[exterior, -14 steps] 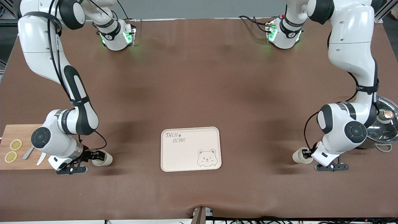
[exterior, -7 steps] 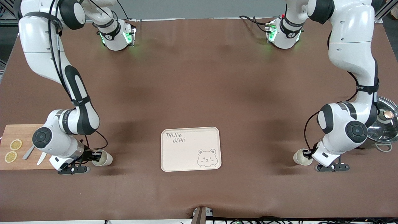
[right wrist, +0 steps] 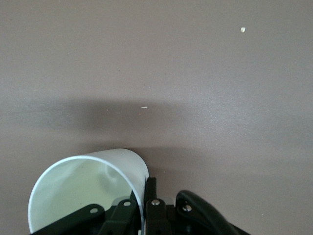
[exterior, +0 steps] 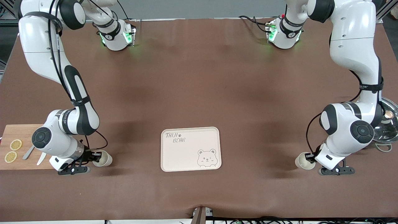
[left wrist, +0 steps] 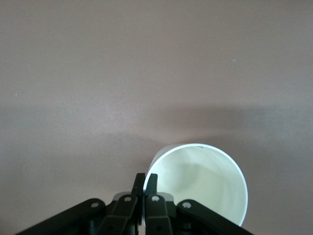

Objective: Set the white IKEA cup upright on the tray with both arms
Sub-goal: 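Lift the cups with both grippers and carry them toward the tray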

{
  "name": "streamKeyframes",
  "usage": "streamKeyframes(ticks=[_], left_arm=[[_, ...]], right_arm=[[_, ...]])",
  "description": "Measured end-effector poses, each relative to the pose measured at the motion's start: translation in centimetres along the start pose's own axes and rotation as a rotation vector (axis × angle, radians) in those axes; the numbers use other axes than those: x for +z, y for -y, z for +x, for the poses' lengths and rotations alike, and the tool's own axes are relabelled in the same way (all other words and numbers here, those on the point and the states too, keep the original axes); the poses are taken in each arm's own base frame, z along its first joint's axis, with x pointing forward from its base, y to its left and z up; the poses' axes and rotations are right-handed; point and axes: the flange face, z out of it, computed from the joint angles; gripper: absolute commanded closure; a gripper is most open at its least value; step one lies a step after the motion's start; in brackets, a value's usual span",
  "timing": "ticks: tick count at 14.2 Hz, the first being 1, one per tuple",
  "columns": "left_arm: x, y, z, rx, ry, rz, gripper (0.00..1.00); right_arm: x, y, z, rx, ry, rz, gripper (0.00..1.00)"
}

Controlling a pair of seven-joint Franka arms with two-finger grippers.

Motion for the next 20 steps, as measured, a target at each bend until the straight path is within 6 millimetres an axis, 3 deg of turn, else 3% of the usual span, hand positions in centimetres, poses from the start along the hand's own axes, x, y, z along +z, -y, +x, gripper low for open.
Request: streamKeyframes(ticks=[6, 11, 16, 20], left_arm=[[-2.9, -5.1, 0.5, -0.08, 0.03, -0.008, 1.0], [-3.8, -8.7, 0.2, -0.147, 0.021, -0.015, 1.0], [-4.3, -11.3, -0.2, -0.202, 0.018, -0.02, 1.0], [-4.9, -14.5, -0.9, -0.253, 0.014, -0.029, 1.0]], right_arm=[[-0.6, 1.1, 0.5, 0.001, -0.001, 0.026, 1.0], [-4.0, 2.8, 1.9, 0.058, 0.093, 0.138, 1.0], [-7.4, 8.8, 3.2, 0.14, 0.135, 0.15, 1.0], [-8.1, 13.3, 3.3, 0.21, 0.145, 0.146, 1.0]])
